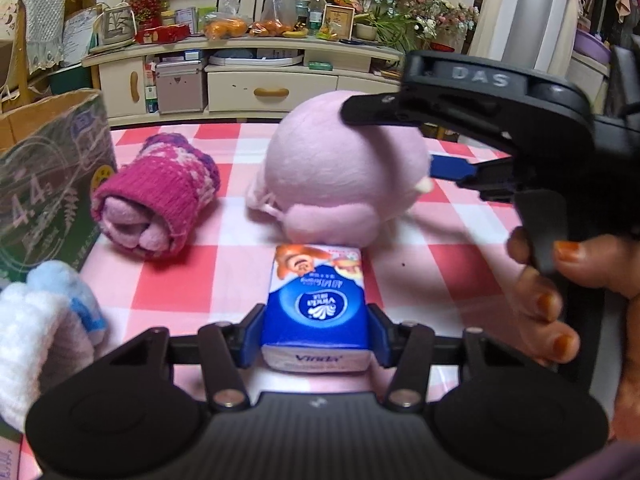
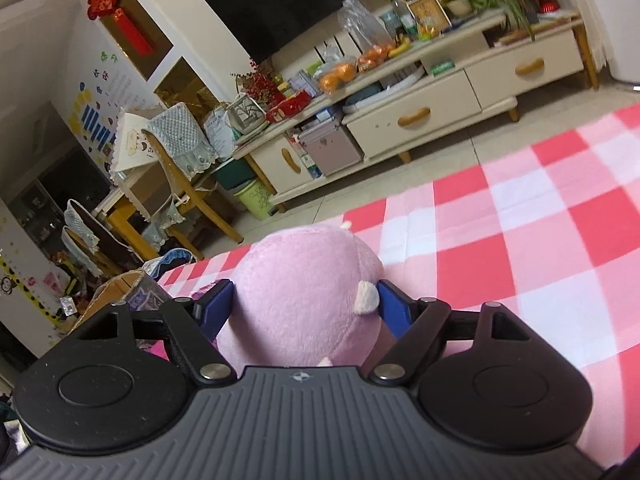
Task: Organize soft objects
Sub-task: 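Lift the tissue pack with the left tool while the right tool lifts the pig plush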
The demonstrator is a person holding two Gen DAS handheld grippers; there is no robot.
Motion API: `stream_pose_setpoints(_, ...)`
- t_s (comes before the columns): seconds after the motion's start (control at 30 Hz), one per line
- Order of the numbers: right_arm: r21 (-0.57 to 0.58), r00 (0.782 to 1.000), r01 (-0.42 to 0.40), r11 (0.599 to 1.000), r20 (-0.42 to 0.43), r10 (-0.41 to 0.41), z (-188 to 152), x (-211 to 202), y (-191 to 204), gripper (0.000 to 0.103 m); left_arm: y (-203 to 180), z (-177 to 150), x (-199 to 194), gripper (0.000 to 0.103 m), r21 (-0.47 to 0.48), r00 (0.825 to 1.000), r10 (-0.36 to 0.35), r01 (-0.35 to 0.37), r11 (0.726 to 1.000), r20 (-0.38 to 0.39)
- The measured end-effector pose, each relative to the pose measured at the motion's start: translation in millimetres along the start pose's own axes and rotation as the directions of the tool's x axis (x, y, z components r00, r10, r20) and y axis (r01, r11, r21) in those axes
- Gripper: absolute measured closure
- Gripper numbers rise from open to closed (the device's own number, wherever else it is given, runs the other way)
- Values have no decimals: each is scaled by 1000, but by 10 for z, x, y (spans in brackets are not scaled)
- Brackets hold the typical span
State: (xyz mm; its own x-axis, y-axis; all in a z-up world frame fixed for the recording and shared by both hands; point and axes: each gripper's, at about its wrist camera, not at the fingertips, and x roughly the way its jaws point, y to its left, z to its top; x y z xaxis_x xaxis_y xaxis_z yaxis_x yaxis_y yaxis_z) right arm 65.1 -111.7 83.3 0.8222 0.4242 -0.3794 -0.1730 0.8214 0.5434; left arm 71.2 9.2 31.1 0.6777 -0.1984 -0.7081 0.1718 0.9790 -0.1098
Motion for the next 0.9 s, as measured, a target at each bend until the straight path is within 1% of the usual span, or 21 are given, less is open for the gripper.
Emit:
stream_pose_setpoints(0.13, -57, 999, 34, 998, 36, -32, 11, -127, 113, 7, 64, -2, -92, 51, -23, 1000, -8, 8, 1000, 5)
stream_pose_setpoints(0.33, -101, 996, 74, 992, 59, -68, 15, -440, 213, 7, 205, 16, -223, 52, -80, 1000, -19, 20, 997, 13)
stream_pose_setpoints(0.43, -122, 991, 112, 986, 83, -102, -11, -609, 235, 7, 241, 20, -305, 52, -90, 999, -36, 38, 995, 26)
stream_pose_setpoints(0.53, -132, 989, 135, 982, 84, -125, -39, -724, 228, 7, 266, 8, -368, 52, -103, 998, -56, 59, 993, 31)
stream_pose_setpoints(0.63, -164, 985, 167, 972, 59, -160, -93, -821, 259, 7, 265, -37, -420, 52, -109, 997, -80, 82, 991, 24)
stream_pose_setpoints(0.77, -219, 982, 185, 958, 15, -186, -173, -960, 296, 7, 272, -106, -491, 52, -99, 995, -99, 101, 990, 22)
stream_pose_setpoints(0.87, -264, 979, 184, 947, -31, -199, -278, -1065, 336, 7, 294, -170, -525, 52, -115, 992, -130, 129, 985, 6)
stream_pose_setpoints(0.9, -281, 979, 178, 943, -50, -200, -324, -1085, 353, 7, 287, -197, -524, 54, -114, 991, -136, 135, 984, 0)
